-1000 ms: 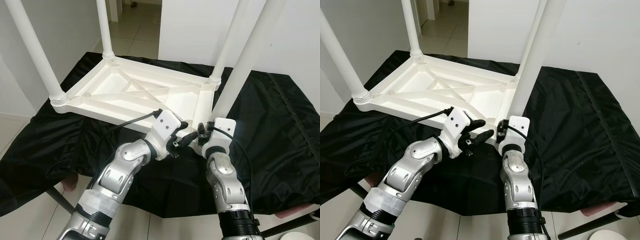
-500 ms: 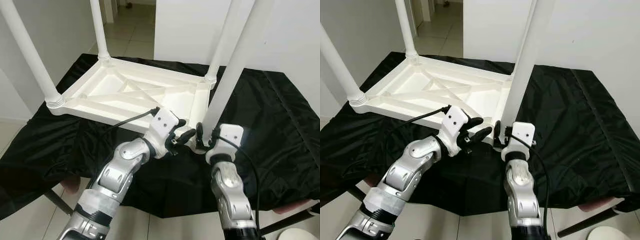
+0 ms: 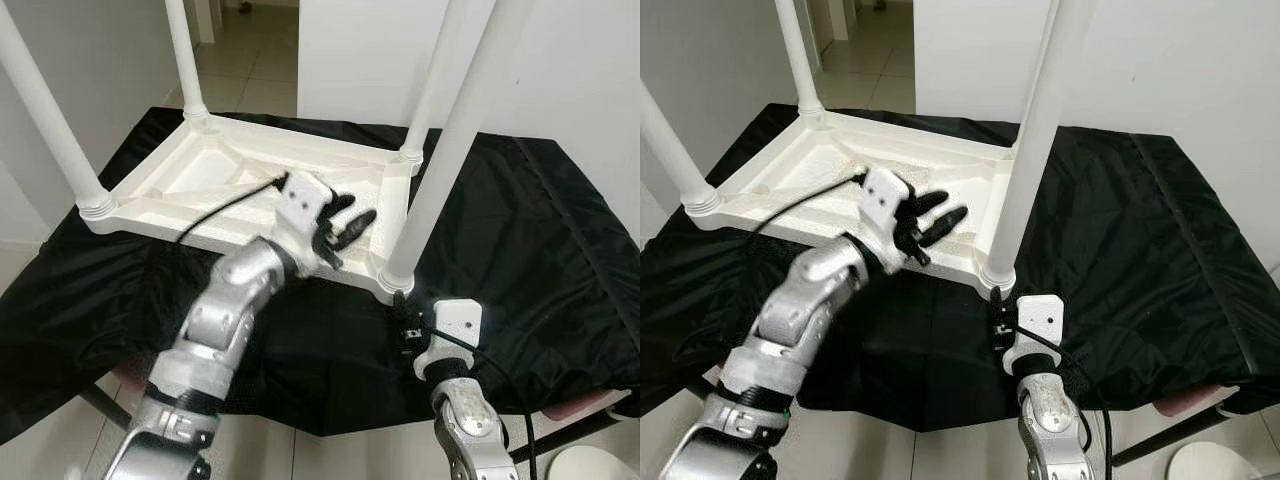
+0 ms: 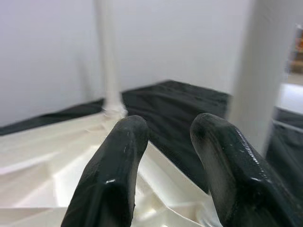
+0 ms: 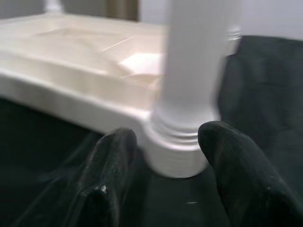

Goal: Building children table

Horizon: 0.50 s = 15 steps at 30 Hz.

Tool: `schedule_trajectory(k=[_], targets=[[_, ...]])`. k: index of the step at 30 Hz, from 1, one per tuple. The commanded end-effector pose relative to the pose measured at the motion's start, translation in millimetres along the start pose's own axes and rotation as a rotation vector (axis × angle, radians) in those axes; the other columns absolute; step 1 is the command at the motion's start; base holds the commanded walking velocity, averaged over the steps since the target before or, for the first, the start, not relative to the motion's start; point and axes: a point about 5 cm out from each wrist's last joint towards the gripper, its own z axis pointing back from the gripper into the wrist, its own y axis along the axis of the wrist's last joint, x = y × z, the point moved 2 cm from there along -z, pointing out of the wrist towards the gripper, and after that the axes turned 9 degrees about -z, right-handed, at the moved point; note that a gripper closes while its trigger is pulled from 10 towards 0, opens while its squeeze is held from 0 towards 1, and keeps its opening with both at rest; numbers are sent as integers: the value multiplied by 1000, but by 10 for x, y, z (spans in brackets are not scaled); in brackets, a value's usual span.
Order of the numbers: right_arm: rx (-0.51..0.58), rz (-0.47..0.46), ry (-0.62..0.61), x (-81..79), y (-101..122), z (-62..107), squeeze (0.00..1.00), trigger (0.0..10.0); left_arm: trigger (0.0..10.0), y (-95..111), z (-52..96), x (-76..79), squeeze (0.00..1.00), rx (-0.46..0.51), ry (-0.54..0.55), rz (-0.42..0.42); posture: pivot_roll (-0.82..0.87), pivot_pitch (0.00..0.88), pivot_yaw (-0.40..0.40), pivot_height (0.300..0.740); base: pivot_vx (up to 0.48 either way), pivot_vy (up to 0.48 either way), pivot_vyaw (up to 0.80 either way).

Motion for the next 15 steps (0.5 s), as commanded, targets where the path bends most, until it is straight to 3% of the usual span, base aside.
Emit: schedule_trajectory(k=[1,4,8,15], targets=[[-13,-5,43,-47,-33,-31,0,10000,10000,-3,21,-175,0,-16,194,9,9,42,-24,740,0,0,0],[-21,-23,138,-175,-29,-121,0,10000,10000,2,58,-192,0,-17,216,4,15,43,-28,740,0,0,0],[-19,-39,183,-233,-3,-177,0,10000,10000,-9,75,-174,0,-21,212,0,20,44,-29,740,0,0,0],[49,-175,214,-280,259,-462,0,10000,10000,-51,134,-190,0,-37,232,-10,34,45,-41,740,0,0,0]])
